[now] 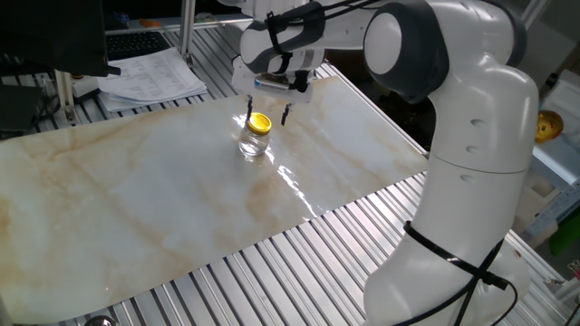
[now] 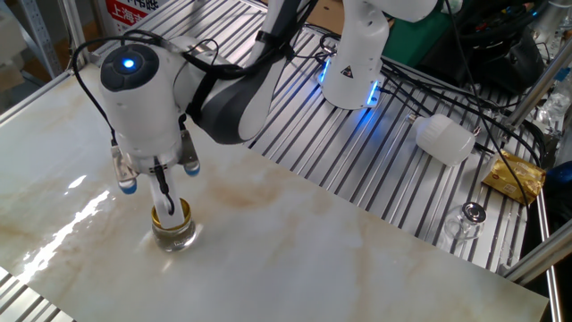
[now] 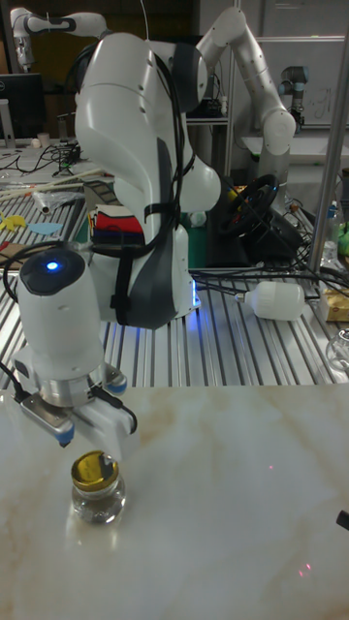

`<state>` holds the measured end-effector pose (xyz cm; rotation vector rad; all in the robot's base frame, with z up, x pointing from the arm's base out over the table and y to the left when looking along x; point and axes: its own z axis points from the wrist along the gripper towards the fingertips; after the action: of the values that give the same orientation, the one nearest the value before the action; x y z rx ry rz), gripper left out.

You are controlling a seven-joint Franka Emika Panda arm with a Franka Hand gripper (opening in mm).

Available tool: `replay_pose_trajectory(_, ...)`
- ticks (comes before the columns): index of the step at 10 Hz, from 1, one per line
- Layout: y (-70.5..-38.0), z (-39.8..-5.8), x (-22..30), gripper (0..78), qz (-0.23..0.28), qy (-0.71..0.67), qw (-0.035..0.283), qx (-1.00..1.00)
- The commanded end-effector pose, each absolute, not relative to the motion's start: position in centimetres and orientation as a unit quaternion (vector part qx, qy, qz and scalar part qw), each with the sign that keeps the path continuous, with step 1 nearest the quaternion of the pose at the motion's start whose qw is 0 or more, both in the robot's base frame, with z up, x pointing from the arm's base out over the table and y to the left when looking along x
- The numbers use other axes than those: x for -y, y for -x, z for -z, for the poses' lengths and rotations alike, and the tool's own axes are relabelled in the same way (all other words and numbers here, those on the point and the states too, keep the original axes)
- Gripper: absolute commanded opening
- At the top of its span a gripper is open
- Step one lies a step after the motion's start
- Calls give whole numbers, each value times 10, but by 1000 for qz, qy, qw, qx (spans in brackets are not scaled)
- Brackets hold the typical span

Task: Screw the lid onto the jar

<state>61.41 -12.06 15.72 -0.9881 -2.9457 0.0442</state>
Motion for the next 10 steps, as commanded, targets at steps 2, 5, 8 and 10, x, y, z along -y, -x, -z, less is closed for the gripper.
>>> replay_pose_trajectory(2,-617,-153,119,774,-14,318,14,948)
replay_pose_trajectory(5,-617,-154,117,774,-13,317,13,948)
replay_pose_trajectory(8,-618,-160,96,774,-30,276,10,961)
replay_pose_trajectory(10,-620,-155,93,774,-39,263,8,964)
